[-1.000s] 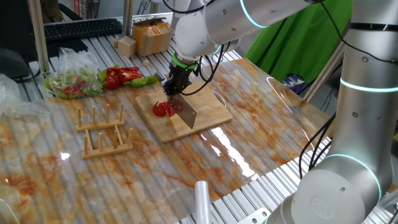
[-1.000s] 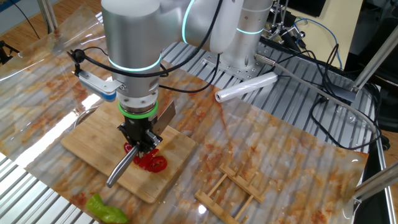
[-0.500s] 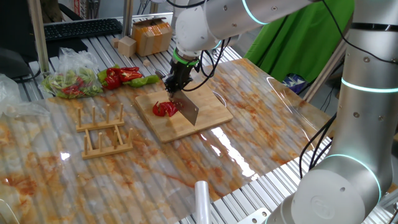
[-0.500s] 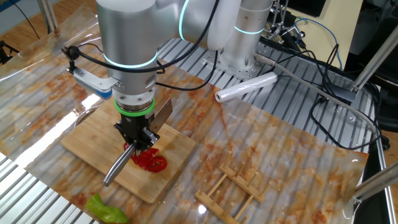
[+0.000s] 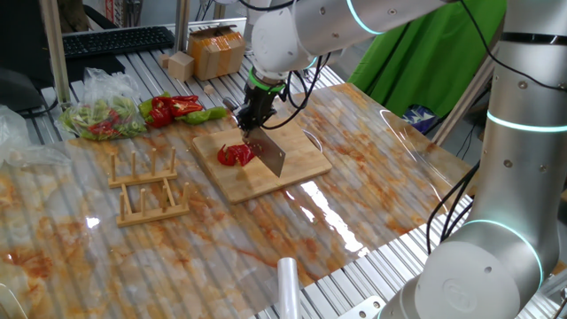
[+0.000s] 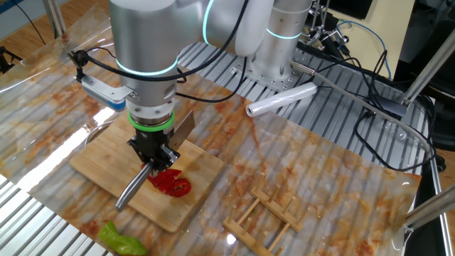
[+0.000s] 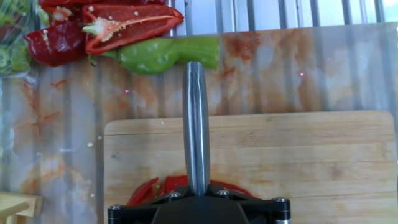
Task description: Chop the chili peppers
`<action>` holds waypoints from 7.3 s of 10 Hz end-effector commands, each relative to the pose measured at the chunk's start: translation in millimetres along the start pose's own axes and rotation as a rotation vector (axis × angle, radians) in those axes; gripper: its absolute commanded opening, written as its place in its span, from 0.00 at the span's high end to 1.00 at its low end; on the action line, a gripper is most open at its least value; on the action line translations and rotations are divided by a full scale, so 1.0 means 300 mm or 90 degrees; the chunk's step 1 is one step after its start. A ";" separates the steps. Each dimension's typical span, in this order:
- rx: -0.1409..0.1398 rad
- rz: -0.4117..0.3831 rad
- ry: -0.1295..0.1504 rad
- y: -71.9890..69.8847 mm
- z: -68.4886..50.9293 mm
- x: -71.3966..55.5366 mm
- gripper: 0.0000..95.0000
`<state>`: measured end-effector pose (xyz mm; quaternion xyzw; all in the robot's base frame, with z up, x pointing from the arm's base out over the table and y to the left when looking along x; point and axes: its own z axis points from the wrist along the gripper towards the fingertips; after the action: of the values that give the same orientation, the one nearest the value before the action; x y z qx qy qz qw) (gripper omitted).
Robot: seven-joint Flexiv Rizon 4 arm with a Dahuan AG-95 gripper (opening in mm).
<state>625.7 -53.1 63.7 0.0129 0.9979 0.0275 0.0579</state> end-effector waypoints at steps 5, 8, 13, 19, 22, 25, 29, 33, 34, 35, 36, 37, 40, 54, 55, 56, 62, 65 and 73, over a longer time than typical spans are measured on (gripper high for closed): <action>-0.004 0.007 0.001 -0.014 0.003 0.001 1.00; -0.011 -0.004 -0.014 -0.024 0.085 -0.003 1.00; -0.026 0.008 -0.016 -0.020 0.111 -0.007 1.00; -0.025 0.009 -0.038 -0.011 0.129 0.021 1.00; -0.025 0.012 -0.058 -0.007 0.137 0.036 1.00; -0.029 0.019 -0.078 -0.003 0.144 0.048 1.00; -0.021 0.029 -0.095 0.008 0.177 0.049 1.00; -0.015 0.026 -0.075 0.004 0.169 0.033 1.00; -0.020 0.026 -0.061 0.004 0.164 0.030 1.00; -0.024 0.026 -0.045 0.002 0.146 0.021 1.00; -0.020 0.021 -0.044 0.000 0.141 0.018 1.00; -0.020 0.021 -0.043 0.000 0.139 0.019 1.00; -0.024 0.022 -0.027 -0.010 0.070 0.030 1.00; -0.006 0.016 -0.030 -0.023 0.002 -0.010 1.00; -0.011 0.018 -0.030 -0.021 0.019 -0.015 1.00; -0.015 0.019 -0.030 -0.014 0.047 -0.023 1.00; -0.012 0.028 -0.032 0.001 0.109 -0.028 1.00; -0.010 0.029 -0.067 0.010 0.065 -0.009 1.00; -0.008 0.026 -0.047 0.006 0.025 0.001 1.00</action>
<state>624.9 -50.9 56.4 0.0349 0.9944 0.0322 0.0948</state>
